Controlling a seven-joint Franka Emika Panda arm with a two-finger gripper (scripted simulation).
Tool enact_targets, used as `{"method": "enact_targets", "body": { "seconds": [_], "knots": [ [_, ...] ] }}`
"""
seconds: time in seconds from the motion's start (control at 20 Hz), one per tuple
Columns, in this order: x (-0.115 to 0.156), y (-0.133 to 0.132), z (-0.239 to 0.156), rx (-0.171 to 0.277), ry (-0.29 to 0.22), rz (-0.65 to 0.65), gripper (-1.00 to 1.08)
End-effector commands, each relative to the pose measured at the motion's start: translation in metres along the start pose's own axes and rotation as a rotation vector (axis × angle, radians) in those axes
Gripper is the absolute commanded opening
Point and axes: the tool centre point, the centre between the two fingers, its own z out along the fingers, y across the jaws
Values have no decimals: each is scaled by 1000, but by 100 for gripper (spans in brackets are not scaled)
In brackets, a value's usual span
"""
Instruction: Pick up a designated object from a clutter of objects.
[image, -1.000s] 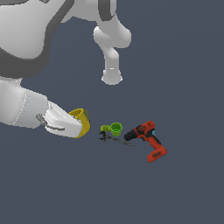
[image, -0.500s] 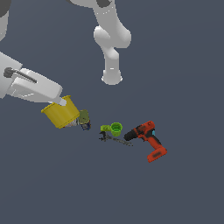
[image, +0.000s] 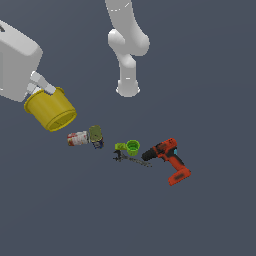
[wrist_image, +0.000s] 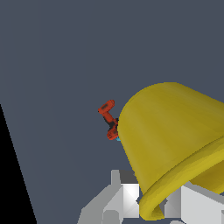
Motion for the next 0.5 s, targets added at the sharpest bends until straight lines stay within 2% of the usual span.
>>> {"method": "enact_targets", "body": {
  "seconds": [0.0, 0.45],
  "knots": [
    [-7, -1, -14, 23, 18, -51, -100],
    [-23, 4, -43, 78, 50, -155, -100]
  ]
}}
